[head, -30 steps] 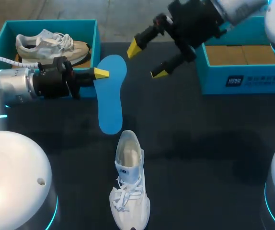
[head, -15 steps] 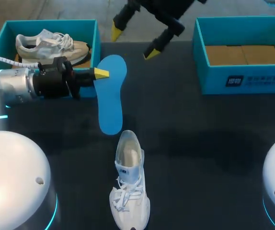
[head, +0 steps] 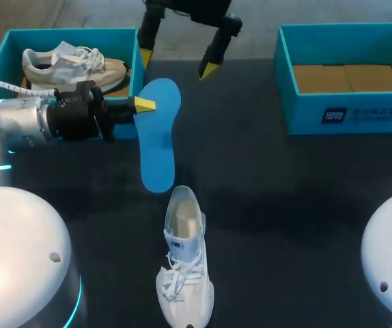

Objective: Take the shoe out of the shoebox, open the shoe tongue, remove and reinsert the insole, then place the shoe into the shoebox

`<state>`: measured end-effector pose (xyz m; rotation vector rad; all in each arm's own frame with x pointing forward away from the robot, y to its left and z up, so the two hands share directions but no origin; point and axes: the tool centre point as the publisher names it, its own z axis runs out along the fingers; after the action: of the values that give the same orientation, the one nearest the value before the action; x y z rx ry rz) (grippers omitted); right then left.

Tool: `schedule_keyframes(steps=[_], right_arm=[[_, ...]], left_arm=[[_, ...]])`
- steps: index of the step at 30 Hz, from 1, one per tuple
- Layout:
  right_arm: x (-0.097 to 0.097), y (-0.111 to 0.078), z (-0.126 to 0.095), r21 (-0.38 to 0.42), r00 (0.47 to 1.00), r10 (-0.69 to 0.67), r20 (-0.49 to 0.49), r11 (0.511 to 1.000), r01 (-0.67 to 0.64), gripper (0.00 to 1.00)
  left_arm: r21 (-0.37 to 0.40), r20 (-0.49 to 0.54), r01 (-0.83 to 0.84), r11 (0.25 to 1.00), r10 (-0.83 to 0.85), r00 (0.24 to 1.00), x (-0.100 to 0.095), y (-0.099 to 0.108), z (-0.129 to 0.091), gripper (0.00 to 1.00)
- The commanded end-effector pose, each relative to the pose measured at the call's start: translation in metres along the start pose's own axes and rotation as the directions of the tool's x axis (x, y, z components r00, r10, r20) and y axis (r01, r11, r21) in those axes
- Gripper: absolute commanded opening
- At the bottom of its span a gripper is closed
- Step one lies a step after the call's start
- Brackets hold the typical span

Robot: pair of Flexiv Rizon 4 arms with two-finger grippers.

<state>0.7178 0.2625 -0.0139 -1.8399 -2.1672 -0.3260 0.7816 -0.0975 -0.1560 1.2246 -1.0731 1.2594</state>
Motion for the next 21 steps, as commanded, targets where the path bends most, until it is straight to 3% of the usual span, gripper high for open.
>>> schedule_keyframes(steps=[1, 21], right_arm=[[0.012, 0.004, 0.005, 0.004, 0.984, -0.001, 0.181, 1.0, 0.0, 1.0], [0.031, -0.001, 0.027, -0.02, 0.973, 0.017, 0.228, 1.0, -0.013, 1.0]], left_arm=[[0.002, 0.004, 0.0, 1.0, 0.0, 1.0, 0.001, 0.001, 0.0, 0.0], [0.002, 0.004, 0.0, 1.0, 0.0, 1.0, 0.001, 0.001, 0.0, 0.0]])
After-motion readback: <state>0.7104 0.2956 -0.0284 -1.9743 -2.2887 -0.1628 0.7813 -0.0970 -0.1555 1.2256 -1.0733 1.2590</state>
